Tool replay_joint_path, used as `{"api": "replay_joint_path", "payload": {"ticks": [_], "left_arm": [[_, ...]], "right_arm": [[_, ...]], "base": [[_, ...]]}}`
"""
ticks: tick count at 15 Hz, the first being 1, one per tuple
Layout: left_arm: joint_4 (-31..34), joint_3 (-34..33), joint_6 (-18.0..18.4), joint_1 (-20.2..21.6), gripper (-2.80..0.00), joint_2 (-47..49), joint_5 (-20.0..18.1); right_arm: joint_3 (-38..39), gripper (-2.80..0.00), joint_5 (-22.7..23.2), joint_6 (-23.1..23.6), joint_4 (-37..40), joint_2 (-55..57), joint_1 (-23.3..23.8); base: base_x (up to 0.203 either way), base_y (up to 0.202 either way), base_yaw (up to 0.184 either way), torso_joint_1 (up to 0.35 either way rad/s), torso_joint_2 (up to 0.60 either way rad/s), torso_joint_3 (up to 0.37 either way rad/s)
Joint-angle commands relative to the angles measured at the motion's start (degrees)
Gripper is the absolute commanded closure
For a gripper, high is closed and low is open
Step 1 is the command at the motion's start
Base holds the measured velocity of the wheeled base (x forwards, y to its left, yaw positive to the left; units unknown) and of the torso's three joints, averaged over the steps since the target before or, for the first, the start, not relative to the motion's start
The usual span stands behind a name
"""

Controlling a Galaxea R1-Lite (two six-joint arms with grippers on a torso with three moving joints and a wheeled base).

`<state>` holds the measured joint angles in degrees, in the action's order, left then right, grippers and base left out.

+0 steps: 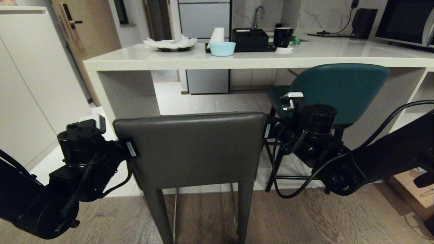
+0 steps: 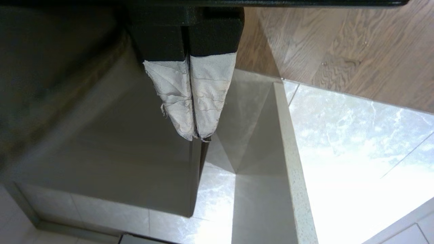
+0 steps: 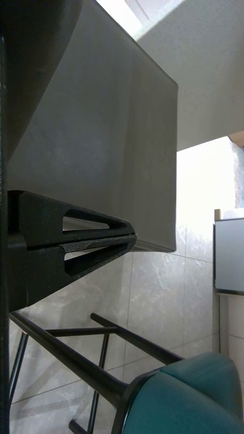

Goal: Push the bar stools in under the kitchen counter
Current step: Push the gray chair back under the dining table

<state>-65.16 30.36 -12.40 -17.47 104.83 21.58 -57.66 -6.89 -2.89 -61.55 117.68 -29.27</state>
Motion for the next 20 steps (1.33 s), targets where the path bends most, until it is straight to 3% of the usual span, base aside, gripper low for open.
{"api": "replay_joint_path", "payload": {"ticks": [1, 5, 9, 14, 17, 20], "left_arm": [[-0.8, -2.8, -0.1, -0.3, 0.00, -3.9, 0.1], [-1.0, -8.5, -0.2, -0.1, 0.00, -12.0, -4.2], [-1.4, -11.4, -0.4, 0.0, 0.00, -13.2, -7.3], [-1.6, -15.6, -0.3, -0.1, 0.00, -17.9, -12.4], [-1.1, -21.6, -0.2, -0.3, 0.00, -22.0, -18.3], [-1.5, -23.3, -0.1, -0.4, 0.00, -23.2, -19.9]], "right_arm": [[-0.5, 0.00, -0.7, 0.1, 0.1, -2.1, 1.9], [3.8, 0.00, -1.3, 0.1, 7.3, -12.3, 2.8], [12.8, 0.00, -2.5, 0.0, 10.1, -21.7, 3.3], [17.3, 0.00, -3.0, -0.1, 21.0, -33.9, 2.0], [22.5, 0.00, 1.8, -0.1, 24.9, -37.3, -1.6], [26.3, 0.00, 5.5, -0.3, 26.0, -37.8, -6.8]], "base": [[0.000, 0.000, 0.000, 0.000, 0.00, 0.000], [0.000, 0.000, 0.000, 0.000, 0.00, 0.000], [0.000, 0.000, 0.000, 0.000, 0.00, 0.000], [0.000, 0.000, 0.000, 0.000, 0.00, 0.000], [0.000, 0.000, 0.000, 0.000, 0.00, 0.000], [0.000, 0.000, 0.000, 0.000, 0.00, 0.000]]}}
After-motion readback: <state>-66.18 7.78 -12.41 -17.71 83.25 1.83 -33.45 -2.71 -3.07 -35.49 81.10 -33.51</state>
